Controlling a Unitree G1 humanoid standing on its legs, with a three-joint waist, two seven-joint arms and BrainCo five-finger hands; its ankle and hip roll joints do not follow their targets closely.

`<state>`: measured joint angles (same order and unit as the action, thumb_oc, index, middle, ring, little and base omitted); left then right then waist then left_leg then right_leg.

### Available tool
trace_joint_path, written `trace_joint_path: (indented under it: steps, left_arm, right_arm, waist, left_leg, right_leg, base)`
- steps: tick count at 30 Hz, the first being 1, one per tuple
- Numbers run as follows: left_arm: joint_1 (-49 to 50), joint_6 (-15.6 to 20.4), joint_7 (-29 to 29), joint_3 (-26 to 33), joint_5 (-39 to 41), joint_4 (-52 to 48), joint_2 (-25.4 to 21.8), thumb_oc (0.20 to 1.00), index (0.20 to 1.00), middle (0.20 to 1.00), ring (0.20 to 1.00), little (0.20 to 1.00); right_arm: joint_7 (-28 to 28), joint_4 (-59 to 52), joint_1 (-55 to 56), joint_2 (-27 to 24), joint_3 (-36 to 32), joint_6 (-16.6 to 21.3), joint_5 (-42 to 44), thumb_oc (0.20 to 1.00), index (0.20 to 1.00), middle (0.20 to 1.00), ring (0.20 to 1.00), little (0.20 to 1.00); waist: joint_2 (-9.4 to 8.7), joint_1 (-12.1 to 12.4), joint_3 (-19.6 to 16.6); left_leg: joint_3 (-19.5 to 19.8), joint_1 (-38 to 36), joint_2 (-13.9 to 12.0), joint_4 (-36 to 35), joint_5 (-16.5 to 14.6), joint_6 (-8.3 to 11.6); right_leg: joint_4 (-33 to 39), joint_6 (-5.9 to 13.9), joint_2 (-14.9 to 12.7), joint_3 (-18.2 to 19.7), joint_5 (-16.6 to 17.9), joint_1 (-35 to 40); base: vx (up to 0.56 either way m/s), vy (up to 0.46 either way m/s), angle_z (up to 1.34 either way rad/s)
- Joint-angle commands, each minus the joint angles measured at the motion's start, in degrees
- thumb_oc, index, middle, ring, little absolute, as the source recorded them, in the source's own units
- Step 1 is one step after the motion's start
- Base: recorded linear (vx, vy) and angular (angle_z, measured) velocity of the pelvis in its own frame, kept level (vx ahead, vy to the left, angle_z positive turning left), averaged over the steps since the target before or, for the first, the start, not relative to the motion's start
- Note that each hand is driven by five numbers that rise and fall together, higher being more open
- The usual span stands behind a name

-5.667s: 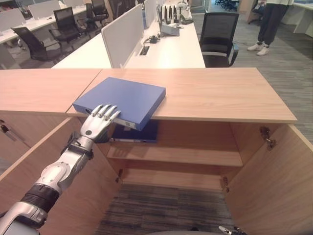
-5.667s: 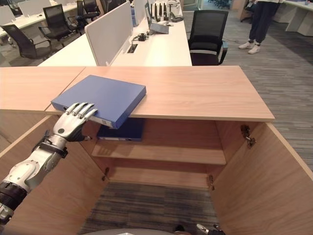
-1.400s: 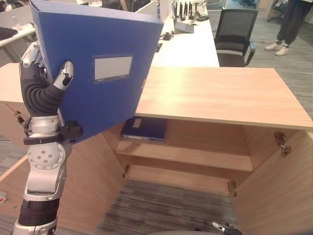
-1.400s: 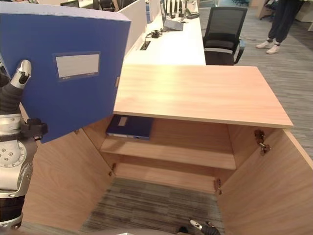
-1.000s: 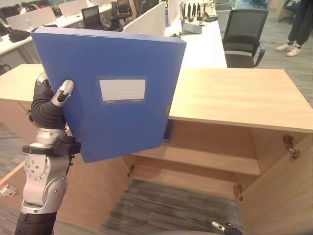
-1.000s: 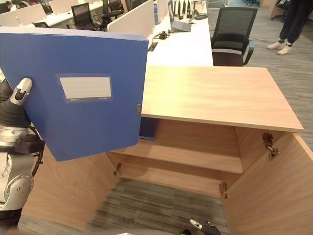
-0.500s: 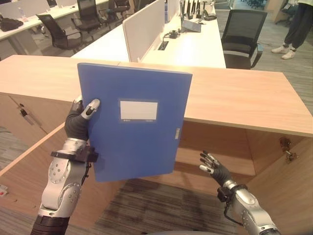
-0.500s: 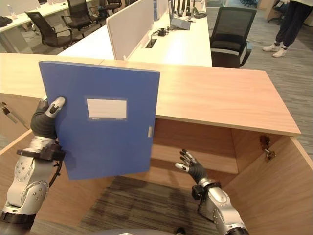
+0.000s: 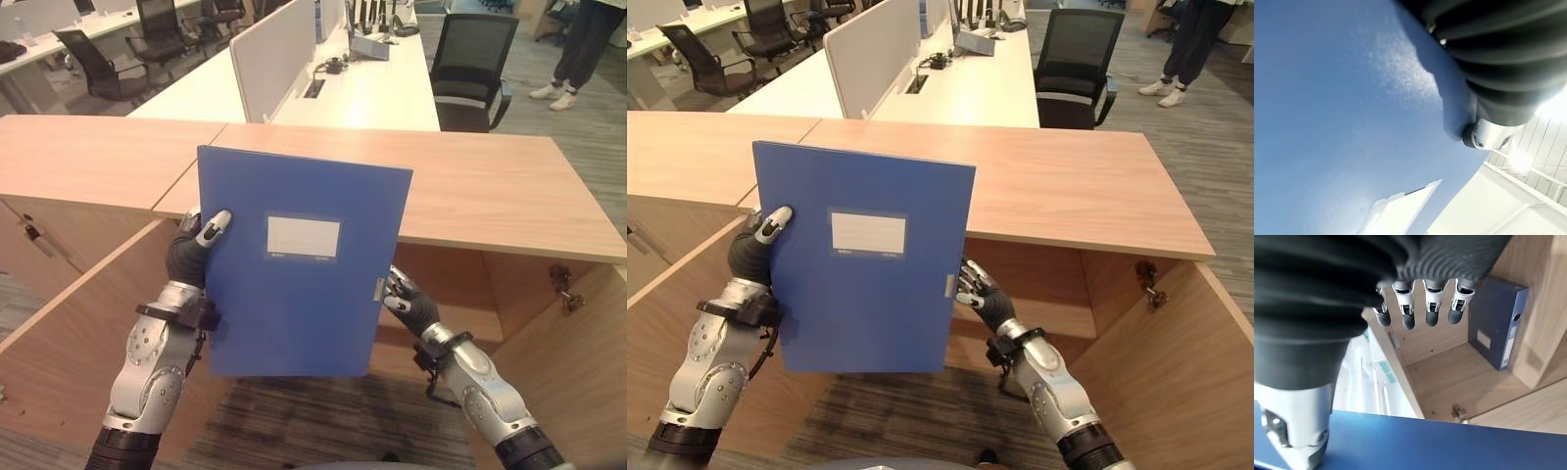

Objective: Put the empty folder in the office cabinet

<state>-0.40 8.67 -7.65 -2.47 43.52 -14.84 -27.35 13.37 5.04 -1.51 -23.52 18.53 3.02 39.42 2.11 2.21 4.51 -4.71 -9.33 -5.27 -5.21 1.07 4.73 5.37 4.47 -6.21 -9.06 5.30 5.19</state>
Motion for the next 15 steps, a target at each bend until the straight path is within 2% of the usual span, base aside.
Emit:
trace_joint_path:
  steps: [1, 7, 12, 15]
  left_arm:
    - [-6.34, 0.66, -2.03, -5.37, 0.41, -1.13, -1.04, 0.200, 0.200, 0.200, 0.200, 0.200]
    - [-8.29, 0.18, -2.66, -8.50, -0.32, -0.61, -1.03, 0.200, 0.200, 0.200, 0.200, 0.200]
    - [-7.30, 0.42, -2.59, -6.41, -0.91, -0.57, -1.57, 0.200, 0.200, 0.200, 0.200, 0.200]
    - [-5.58, 0.65, -2.49, -3.00, -1.89, 0.10, -2.65, 0.200, 0.200, 0.200, 0.200, 0.200]
  right_arm:
    - [0.64, -3.03, -6.99, 5.00, 4.08, 1.86, 1.36, 1.000, 1.000, 1.000, 1.000, 1.000]
    - [0.75, -3.24, -7.89, 5.71, 6.12, 1.59, 1.76, 1.000, 1.000, 1.000, 1.000, 1.000]
    - [1.08, -3.61, -6.71, 5.30, 5.10, 1.25, 2.11, 1.000, 1.000, 1.000, 1.000, 1.000]
    - [1.68, -4.39, -4.91, 4.95, 3.60, 0.77, 3.07, 1.000, 1.000, 1.000, 1.000, 1.000]
  waist:
    - [-1.63, -0.50, 0.39]
    - [-1.83, -0.56, 0.38]
    - [-1.83, -0.60, 0.29]
    - [-1.85, -0.45, 0.16]
  left_leg:
    - [1.80, 0.22, 0.45, 0.21, -3.60, -0.50]
    - [1.57, 0.20, 0.43, 0.21, -3.63, -0.55]
    - [1.47, 0.14, 0.42, 0.21, -3.66, -0.49]
    - [1.42, 0.05, 0.38, 0.21, -3.68, -0.41]
  right_leg:
    - [-2.91, 3.38, -2.08, 1.04, -7.41, 4.02]
    - [-2.89, 3.48, -2.14, 1.05, -7.19, 3.84]
    - [-2.67, 3.47, -2.07, 1.11, -7.10, 3.87]
    - [-2.53, 3.46, -2.00, 1.14, -7.10, 4.01]
  base:
    - [0.00, 0.000, 0.00]
    - [0.00, 0.000, 0.00]
    - [0.00, 0.000, 0.00]
    - [0.00, 0.000, 0.00]
